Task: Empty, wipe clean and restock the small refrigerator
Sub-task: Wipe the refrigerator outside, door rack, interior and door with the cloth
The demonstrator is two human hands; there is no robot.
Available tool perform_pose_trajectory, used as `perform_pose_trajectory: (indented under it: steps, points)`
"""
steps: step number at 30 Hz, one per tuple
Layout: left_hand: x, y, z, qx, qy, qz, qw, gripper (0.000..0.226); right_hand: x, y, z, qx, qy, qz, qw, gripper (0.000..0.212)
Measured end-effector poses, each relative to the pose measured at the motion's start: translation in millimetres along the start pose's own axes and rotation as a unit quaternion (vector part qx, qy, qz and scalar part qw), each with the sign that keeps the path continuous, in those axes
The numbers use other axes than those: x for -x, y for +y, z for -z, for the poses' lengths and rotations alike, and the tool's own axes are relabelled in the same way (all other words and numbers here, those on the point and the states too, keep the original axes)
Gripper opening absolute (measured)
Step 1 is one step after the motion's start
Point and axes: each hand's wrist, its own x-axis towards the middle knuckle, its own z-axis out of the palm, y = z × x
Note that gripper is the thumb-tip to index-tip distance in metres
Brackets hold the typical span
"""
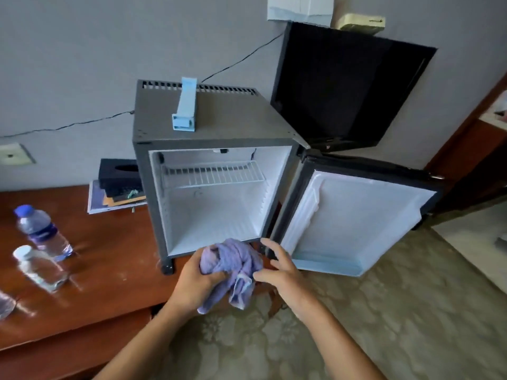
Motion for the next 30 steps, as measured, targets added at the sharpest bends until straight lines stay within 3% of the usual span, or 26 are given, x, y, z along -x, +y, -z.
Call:
perform_pose_trajectory:
  steps: [4, 7, 10, 13, 17, 20, 23, 28, 30]
  points:
    - [17, -21, 19, 0.077, -0.018, 0.037, 0.996, 0.051, -5, 21, -72, 0.075, -0.118, 0.036, 0.99, 0.072]
    - [13, -33, 37, 0.131, -0.016, 0.059, 0.99, 0.058, -23, 34, -93, 0.095, -0.077, 0.007, 0.992, 0.052]
    - [-4, -38, 58, 0.107, -0.013, 0.069, 0.992, 0.058, -58, 40, -82, 0.154, -0.002, -0.021, 0.988, 0.033]
    - [-28, -39, 60, 0.069, -0.016, 0.057, 0.996, 0.052, -105, 30, -66, 0.086, 0.05, -0.021, 0.995, 0.035]
    - [-82, -54, 53, 0.029, 0.032, 0.055, 0.998, 0.052, -190, 22, -39, 0.048, 0.019, 0.016, 0.999, 0.038]
    - [-118, -75, 42, -0.086, 0.028, 0.09, 0.992, 0.052, -252, 61, -19, 0.207, -0.017, -0.023, 0.978, 0.041]
    - [-146, -111, 33, -0.305, -0.009, 0.096, 0.948, 0.062, -283, 102, -13, 0.436, -0.06, -0.045, 0.897, 0.091]
    - [-185, -140, 29, -0.511, -0.055, 0.114, 0.85, 0.068, -307, 107, -18, 0.463, 0.039, 0.135, 0.875, 0.076]
    - [-198, -151, 34, -0.546, -0.039, 0.098, 0.831, 0.068, -326, 105, -19, 0.461, 0.024, 0.159, 0.872, 0.076]
